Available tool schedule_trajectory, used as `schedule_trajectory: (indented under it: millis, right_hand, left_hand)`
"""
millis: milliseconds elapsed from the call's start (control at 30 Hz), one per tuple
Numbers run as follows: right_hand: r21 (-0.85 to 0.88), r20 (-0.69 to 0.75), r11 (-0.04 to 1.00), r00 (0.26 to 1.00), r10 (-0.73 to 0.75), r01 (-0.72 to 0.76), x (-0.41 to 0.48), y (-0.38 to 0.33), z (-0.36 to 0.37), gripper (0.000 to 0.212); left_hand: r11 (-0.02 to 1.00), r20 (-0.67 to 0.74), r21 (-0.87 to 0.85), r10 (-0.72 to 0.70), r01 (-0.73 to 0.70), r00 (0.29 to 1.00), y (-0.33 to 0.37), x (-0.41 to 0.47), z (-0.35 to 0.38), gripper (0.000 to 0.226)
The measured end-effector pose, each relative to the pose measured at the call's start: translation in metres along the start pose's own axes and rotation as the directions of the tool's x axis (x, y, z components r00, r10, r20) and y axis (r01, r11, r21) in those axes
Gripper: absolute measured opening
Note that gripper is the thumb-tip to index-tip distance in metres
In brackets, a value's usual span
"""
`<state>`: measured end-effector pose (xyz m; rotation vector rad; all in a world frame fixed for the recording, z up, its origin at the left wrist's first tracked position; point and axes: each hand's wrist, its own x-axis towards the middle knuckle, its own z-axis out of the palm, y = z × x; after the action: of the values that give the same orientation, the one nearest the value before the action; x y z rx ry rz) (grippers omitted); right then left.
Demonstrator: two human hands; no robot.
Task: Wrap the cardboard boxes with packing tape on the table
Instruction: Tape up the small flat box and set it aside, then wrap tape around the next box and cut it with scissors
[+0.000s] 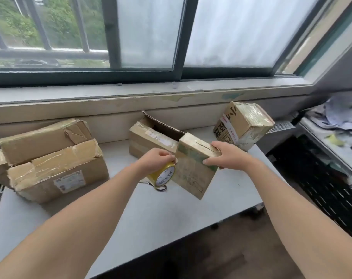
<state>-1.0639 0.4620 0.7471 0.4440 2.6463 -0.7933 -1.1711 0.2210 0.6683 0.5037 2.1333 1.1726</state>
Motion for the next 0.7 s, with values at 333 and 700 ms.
schedule_trajectory:
  millis: [333, 700]
  right_hand:
    - [0.194, -0.221, 0.934, 0.915, 0.338, -0.299, -0.050, 0.120, -0.045, 0.045]
    - [0.259, -0.307, 0.920, 0.878, 0.368, -0.295, 0.068, 0.183, -0.074, 0.053]
  left_hand:
    - [0.994, 0.152, 0.043, 0.091, -0.098, 0.984, 0.109, 0.063, 0.112, 0.025]
    - [0.999, -0.058, 0.040, -0.005, 0.007, 0.998, 0.171, 0.151, 0.151, 0.022]
